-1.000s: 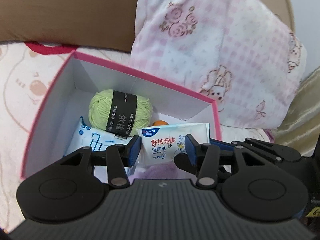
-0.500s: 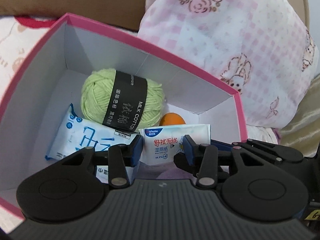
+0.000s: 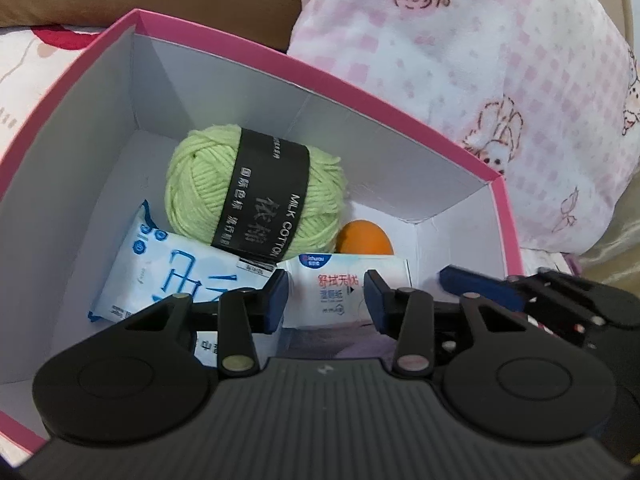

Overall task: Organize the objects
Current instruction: 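Lower the white packet into the pink box beside the plush toy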

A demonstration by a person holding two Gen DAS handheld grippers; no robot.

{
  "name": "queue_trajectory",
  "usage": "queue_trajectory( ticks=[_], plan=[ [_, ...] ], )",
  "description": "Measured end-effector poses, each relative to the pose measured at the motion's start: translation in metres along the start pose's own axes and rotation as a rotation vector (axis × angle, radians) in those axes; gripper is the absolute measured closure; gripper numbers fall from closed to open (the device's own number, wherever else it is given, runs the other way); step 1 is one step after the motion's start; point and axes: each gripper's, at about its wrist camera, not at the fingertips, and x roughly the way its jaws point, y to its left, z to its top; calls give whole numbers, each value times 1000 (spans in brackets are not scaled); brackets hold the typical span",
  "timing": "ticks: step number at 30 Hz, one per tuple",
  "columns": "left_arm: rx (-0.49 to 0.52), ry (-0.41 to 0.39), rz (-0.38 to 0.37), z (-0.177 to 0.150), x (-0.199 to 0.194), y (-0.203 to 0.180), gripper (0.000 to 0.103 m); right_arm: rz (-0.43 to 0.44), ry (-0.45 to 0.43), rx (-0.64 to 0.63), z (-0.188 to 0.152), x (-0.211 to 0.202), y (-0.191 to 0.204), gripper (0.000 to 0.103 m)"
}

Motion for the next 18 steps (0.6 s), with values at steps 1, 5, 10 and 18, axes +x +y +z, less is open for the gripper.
queue_trajectory(
  ticks=[1, 5, 10, 18],
  plan=[
    [0, -1, 5, 0, 0, -1, 63, 1, -12, 1, -1, -4, 0, 48],
    [34, -9, 16, 1, -6, -8, 63, 28, -36, 13, -1, -22, -2, 47],
    [99, -21, 45, -2, -17, -22, 64, 41, -37, 60, -7, -35, -3, 47],
    [121, -20, 85, -12, -45, -30, 64, 84, -79, 100, -20, -61, -5, 45]
  ],
)
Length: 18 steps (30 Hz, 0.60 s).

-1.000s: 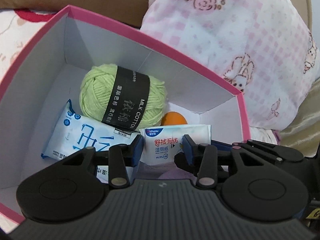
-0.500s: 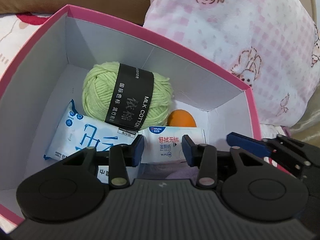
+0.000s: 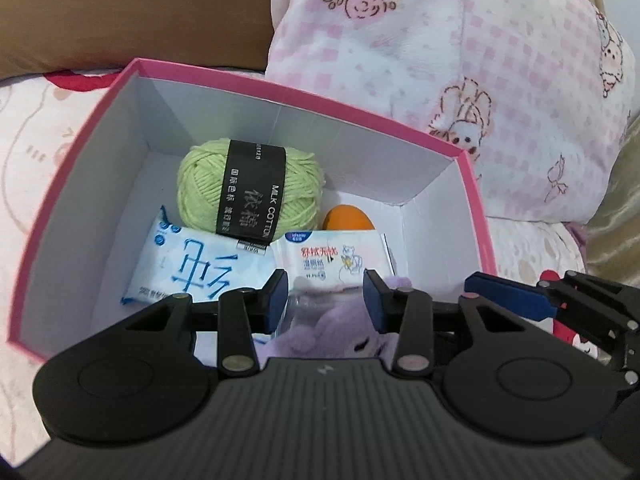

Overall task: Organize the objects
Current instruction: 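Lower the white packet into the pink box beside the plush toy, then open the right gripper and withdraw it upward from the box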

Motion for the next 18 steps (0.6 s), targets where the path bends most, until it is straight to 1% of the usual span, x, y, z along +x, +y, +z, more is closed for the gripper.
queue_trajectory(
  ticks=[12, 16, 18],
  plan=[
    [56, -30, 66, -17, -49, -29, 61, 6, -62, 10, -16, -44, -6, 42],
    [78, -41, 79, -23, -65, -42, 60, -8, -75, 5, -21, -61, -5, 40],
    [116, -29, 93, -24, -70, -53, 60, -10, -81, 1, -22, -70, -4, 40]
  ],
)
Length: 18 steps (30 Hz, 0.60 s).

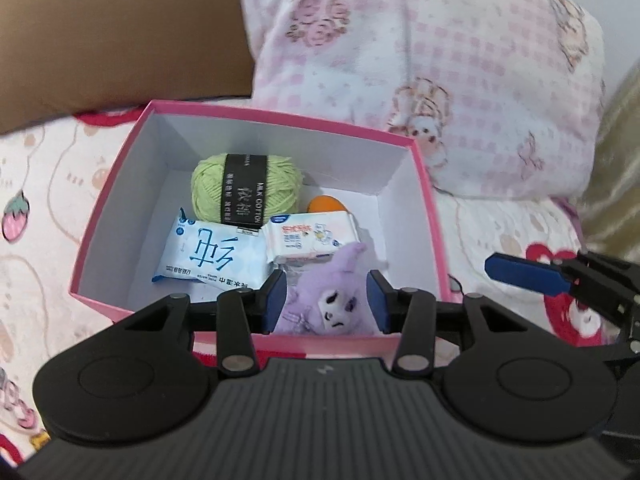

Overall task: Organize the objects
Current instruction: 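Open the right gripper and withdraw it upward from the box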

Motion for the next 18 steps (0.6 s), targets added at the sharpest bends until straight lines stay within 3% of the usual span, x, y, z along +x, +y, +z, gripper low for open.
queue_trajectory(
  ticks=[11, 18],
  plan=[
    [45, 7, 23, -7, -53, -30, 56, -47, -58, -11, -2, -57, 5, 33],
    [27, 31, 38, -22, -80, -34, 56, -1, -84, -13, -11, -84, 15, 29]
  ],
)
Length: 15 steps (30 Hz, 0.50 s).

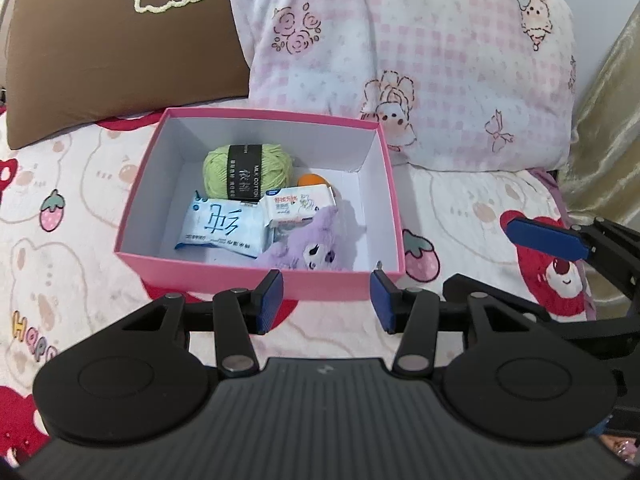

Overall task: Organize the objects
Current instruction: 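Open the right gripper and withdraw it upward from the box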

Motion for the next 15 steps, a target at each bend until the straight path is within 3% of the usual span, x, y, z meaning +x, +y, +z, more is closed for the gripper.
queue_trajectory(
  ticks=[15],
  plan=[
    [11, -20, 23, -21, -31, -11, 49, -98, 24, 57, -20, -32, -5, 24]
  ],
)
